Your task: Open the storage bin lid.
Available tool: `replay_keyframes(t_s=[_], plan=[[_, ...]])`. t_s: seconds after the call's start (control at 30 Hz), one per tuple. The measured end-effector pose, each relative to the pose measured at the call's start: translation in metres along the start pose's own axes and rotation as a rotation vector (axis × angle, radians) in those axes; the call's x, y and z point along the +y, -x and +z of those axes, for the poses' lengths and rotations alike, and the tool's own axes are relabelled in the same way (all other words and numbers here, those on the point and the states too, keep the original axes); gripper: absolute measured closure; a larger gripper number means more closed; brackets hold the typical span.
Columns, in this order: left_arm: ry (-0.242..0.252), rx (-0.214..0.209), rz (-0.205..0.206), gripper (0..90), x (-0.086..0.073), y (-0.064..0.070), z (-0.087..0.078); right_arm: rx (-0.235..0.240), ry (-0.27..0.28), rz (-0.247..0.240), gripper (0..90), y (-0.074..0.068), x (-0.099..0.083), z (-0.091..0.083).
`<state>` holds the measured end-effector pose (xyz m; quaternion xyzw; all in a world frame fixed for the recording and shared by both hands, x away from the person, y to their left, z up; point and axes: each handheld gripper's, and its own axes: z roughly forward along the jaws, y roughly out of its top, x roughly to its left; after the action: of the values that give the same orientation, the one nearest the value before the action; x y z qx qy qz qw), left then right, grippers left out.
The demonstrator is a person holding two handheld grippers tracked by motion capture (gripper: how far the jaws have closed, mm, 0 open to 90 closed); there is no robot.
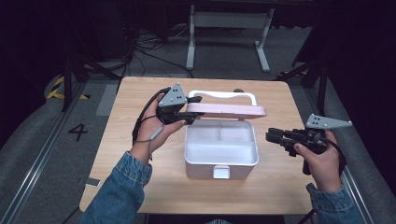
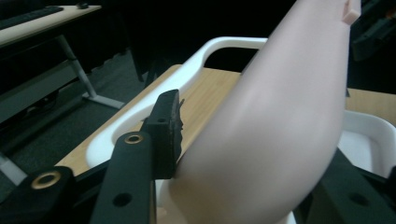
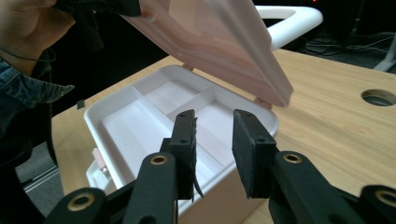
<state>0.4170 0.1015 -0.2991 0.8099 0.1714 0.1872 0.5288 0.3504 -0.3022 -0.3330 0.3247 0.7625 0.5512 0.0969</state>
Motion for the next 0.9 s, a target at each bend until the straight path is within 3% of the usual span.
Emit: replay_keyframes(t_s=[0.13,0.5,0.6,0.9], plan=[[0.007,0.010,-0.041,62.1,0.003,-0.006,0.004,-0.028,0.002,0.003,69.3,0.004,-0.001,-0.004],[-0.010,0.064,-0.066,61.4,0.010,-0.021,0.015,-0.078,-0.028,0.015,67.7,0.015,-0.006,-0.001],[-0.016,0.082,-0.085,61.0,0.012,-0.029,0.021,-0.121,-0.035,-0.001,67.3,0.020,-0.005,-0.005],[-0.098,0.141,-0.152,55.5,0.019,-0.051,0.045,-0.167,-0.030,0.034,64.4,0.046,-0.009,-0.024]])
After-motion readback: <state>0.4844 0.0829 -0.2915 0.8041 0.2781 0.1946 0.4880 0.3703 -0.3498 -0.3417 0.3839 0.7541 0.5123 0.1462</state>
